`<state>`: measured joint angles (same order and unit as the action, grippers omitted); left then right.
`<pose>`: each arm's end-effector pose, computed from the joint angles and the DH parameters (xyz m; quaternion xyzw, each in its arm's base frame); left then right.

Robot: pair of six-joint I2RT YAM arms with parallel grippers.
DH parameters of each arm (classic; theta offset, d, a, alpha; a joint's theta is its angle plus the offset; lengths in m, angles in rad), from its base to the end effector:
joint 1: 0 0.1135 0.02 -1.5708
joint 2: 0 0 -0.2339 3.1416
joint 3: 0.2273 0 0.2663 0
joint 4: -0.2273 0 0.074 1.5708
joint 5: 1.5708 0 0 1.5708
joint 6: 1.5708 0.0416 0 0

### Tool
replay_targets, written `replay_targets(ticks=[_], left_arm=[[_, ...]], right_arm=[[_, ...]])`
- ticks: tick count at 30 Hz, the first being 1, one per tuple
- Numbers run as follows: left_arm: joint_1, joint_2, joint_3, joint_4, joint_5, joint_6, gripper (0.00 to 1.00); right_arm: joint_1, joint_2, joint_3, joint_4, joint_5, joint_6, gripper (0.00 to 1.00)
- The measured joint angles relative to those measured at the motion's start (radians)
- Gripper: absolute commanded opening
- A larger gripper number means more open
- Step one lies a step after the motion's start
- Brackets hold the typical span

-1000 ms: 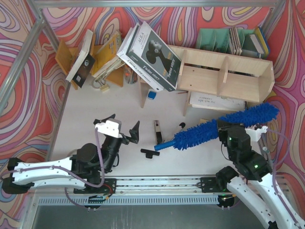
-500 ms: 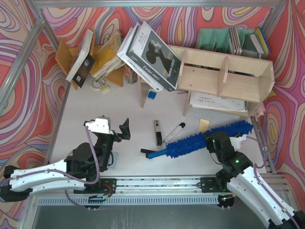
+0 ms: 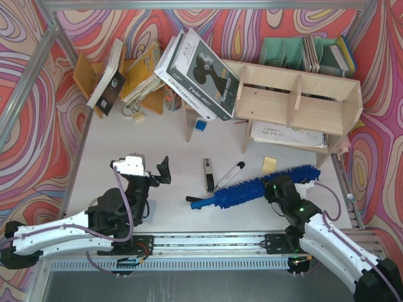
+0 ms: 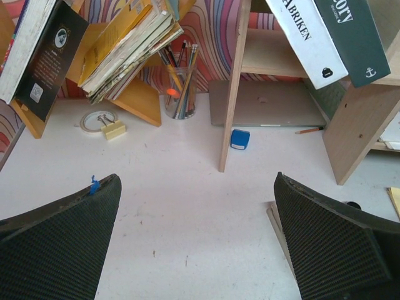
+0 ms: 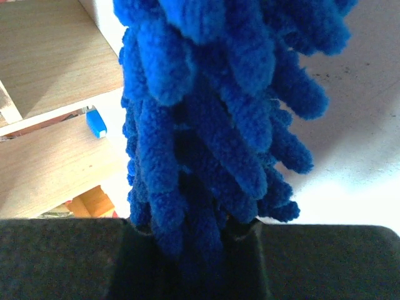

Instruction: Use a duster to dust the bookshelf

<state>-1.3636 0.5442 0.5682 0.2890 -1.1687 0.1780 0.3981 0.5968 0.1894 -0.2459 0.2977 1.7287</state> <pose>0.0711 -0.1523 0.3286 0.0218 0.6628 -0.1077 0.7407 0.1696 0.0581 0.1281 0.5990 0.6570 0.3181 0.3290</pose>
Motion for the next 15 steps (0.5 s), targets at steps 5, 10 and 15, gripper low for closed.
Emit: replay_targets(ticks=[5,10,15], left_arm=[[0.01,0.002,0.0,-0.004,0.001,-0.014,0.98],[0.017,0.016,0.0,-0.01,0.001,-0.019,0.98],[0.02,0.034,0.0,-0.021,0.002,-0.021,0.98]], right_arm=[[0.0,0.063,-0.004,0.051,-0.02,0.015,0.37],[0.0,0.093,-0.002,0.045,-0.019,0.027,0.56],[0.0,0.086,0.008,0.042,-0.018,0.031,0.7]])
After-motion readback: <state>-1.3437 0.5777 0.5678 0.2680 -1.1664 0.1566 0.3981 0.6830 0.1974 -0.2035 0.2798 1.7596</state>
